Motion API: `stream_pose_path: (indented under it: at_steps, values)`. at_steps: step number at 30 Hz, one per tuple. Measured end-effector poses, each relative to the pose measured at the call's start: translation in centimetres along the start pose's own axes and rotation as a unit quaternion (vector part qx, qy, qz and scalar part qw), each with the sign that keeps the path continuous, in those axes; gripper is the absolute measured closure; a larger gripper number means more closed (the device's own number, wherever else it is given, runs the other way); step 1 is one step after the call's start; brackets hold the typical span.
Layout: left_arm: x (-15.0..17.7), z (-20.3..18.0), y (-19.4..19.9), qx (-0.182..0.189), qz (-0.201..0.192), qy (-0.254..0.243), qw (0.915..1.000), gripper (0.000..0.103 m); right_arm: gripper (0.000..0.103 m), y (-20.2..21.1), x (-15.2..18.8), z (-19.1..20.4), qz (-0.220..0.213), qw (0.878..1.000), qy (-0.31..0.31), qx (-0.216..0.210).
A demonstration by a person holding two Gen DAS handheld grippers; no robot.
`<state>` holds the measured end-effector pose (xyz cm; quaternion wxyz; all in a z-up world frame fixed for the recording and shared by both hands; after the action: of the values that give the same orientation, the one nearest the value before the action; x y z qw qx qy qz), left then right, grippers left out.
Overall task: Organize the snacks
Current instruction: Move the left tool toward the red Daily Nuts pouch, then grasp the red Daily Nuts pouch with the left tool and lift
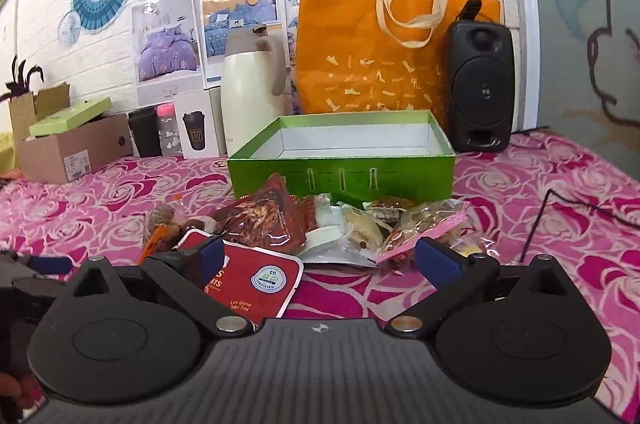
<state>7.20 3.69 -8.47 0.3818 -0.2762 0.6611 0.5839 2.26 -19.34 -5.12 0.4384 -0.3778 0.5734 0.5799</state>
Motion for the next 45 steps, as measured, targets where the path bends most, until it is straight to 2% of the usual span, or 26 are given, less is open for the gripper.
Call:
stream_pose_path:
  at_steps: [4, 9, 14, 18, 19, 21, 23, 24, 25, 28, 32, 35, 39, 45]
  values:
    - [0.0, 0.4, -0.9, 0.063, 0.002, 0.024, 0.9977, 0.0, 0.0, -2.4, 0.8, -0.7, 0.048, 0.995, -0.074, -0.054]
    - [-0.2, 0.0, -1.8, 0.121, 0.011, 0.036, 0.992, 0.0, 0.002, -6.4, 2.7, -1.3, 0.139, 0.97, -0.166, -0.11]
    - [-0.5, -1.1, -2.4, 0.151, 0.022, 0.026, 0.988, 0.0, 0.029, -7.0, 2.3, -1.4, 0.142, 0.967, -0.176, -0.12]
    - [-0.7, -2.1, -3.0, 0.167, 0.026, 0.02, 0.9854, 0.002, 0.034, -7.5, 2.7, -1.0, 0.151, 0.961, -0.185, -0.14]
    - [-0.7, -2.2, -3.1, 0.18, 0.025, 0.02, 0.9832, 0.008, 0.035, -7.7, 2.7, -1.0, 0.152, 0.961, -0.18, -0.143]
    - [-0.7, -2.3, -2.9, 0.201, 0.018, 0.021, 0.9792, 0.027, 0.043, -7.5, 2.8, -0.6, 0.148, 0.966, -0.159, -0.142]
    - [-0.8, -2.3, -2.7, 0.197, 0.012, 0.026, 0.9801, 0.039, 0.056, -7.5, 2.6, -0.6, 0.144, 0.969, -0.14, -0.141]
    - [-0.8, -2.2, -2.5, 0.194, 0.007, 0.028, 0.9805, 0.042, 0.061, -7.4, 2.5, -0.7, 0.142, 0.97, -0.139, -0.142]
    - [-0.9, -2.0, -2.3, 0.192, 0.003, 0.034, 0.9809, 0.051, 0.068, -7.3, 2.4, -0.9, 0.138, 0.97, -0.139, -0.145]
    - [-1.3, -1.5, -1.5, 0.192, -0.006, 0.049, 0.9802, 0.072, 0.08, -6.9, 2.1, -1.5, 0.125, 0.969, -0.142, -0.159]
    - [-1.3, -1.3, -0.8, 0.196, -0.01, 0.053, 0.9791, 0.074, 0.085, -6.0, 1.7, -1.2, 0.109, 0.972, -0.131, -0.162]
    - [-1.2, -0.8, -0.7, 0.21, -0.007, 0.067, 0.9754, 0.075, 0.096, -5.5, 1.5, -1.4, 0.1, 0.973, -0.131, -0.163]
    - [-1.2, -0.2, -0.3, 0.222, -0.011, 0.086, 0.9711, 0.078, 0.097, -5.2, 1.3, -1.7, 0.092, 0.973, -0.135, -0.162]
    - [-2.6, -1.1, 1.0, 0.22, -0.034, 0.061, 0.9731, 0.081, 0.098, -4.6, -0.3, -1.4, 0.068, 0.978, -0.117, -0.156]
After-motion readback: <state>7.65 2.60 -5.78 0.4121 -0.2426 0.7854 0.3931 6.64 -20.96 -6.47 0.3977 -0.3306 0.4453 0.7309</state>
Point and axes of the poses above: each gripper's, at about its wrist camera, not at the fingertips, and y roughly against the way its jaws point, z to its left, x to its underside, the point moved 2 cm from there along -y, roughly the way its jaws point, and after that the axes turned 6 degrees about x, right-handed, at the moved point
